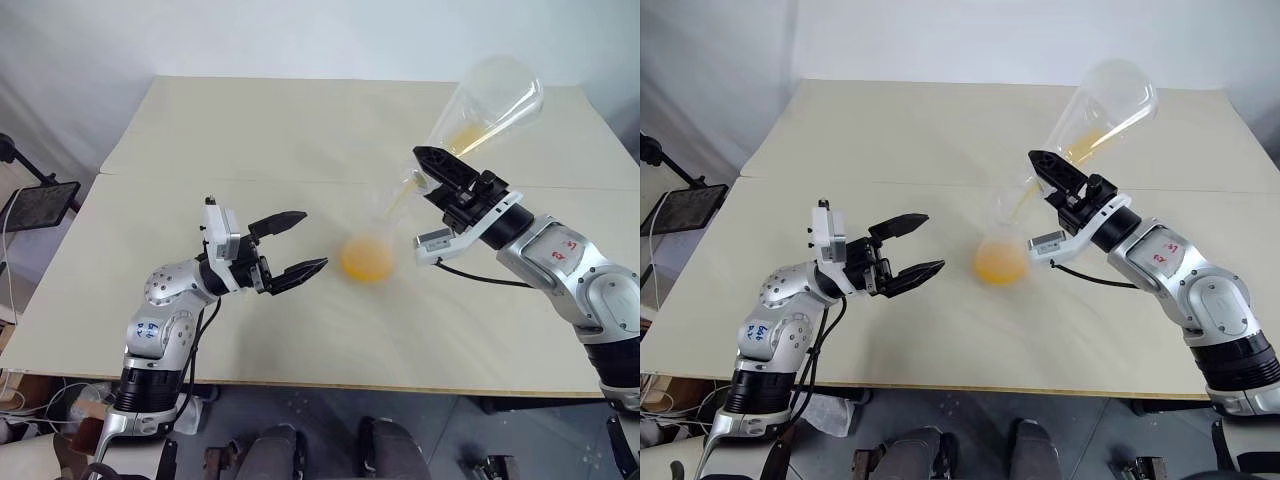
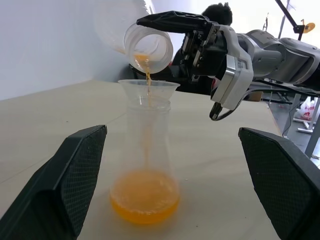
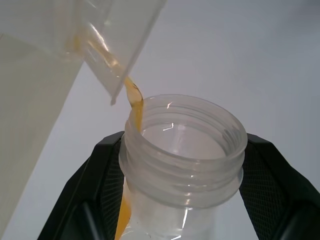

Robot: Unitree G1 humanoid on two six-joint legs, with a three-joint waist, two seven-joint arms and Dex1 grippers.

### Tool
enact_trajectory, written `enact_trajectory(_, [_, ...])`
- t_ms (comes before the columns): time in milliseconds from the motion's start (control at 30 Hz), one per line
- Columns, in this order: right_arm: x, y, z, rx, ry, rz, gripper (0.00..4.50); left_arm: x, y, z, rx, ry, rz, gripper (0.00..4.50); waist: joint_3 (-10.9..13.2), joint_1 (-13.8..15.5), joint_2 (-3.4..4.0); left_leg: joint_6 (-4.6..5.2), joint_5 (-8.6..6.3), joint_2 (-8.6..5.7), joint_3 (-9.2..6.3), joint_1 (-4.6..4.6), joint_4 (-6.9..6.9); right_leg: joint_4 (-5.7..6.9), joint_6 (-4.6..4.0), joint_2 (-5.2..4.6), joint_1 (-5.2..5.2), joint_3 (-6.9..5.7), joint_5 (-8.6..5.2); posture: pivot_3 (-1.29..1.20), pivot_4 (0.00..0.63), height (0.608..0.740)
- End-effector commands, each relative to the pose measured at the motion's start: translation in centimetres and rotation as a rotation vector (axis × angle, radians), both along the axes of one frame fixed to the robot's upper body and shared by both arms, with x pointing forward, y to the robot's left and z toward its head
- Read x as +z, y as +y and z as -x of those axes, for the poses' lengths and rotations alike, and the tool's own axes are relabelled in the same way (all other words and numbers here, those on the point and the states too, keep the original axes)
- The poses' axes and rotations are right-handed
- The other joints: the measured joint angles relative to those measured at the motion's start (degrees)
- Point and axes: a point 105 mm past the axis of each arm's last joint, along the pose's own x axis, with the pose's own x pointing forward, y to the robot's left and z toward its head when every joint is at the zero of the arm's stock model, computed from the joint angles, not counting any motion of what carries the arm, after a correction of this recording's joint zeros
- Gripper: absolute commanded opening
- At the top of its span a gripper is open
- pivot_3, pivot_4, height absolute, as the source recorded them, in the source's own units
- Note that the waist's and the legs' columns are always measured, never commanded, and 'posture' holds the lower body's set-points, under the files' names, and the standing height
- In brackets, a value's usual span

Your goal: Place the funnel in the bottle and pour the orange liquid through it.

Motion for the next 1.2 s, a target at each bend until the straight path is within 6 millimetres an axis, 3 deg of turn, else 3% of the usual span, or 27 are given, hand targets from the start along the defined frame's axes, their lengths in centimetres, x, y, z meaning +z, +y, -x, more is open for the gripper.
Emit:
enact_trajectory(33, [2.4,0.2,0.8,0.022,-0.080,-0.015,2.78,0.5,-0.1,0.0,-0.004,-0.033,0.003,4.50,0.0,0.0,0.00,0.00,0.00,0.00,0.00,0.00,0.00,0.00,0.00,0.00,0.00,0.01,0.00,0.00,0.150,0.740])
enact_trajectory(1000, [3.3,0.2,0.9,0.026,-0.103,-0.031,2.78,0.4,-0.1,-0.1,-0.001,-0.037,0.007,4.50,0.0,0.0,0.00,0.00,0.00,0.00,0.00,0.00,0.00,0.00,0.00,0.00,0.00,0.00,0.00,0.00,0.150,0.740])
enact_trajectory(1200, [2.1,0.6,1.4,0.065,-0.011,-0.100,2.78,0.4,0.0,-0.1,-0.004,-0.038,0.000,4.50,0.0,0.0,0.00,0.00,0.00,0.00,0.00,0.00,0.00,0.00,0.00,0.00,0.00,0.00,0.00,0.00,0.150,0.740])
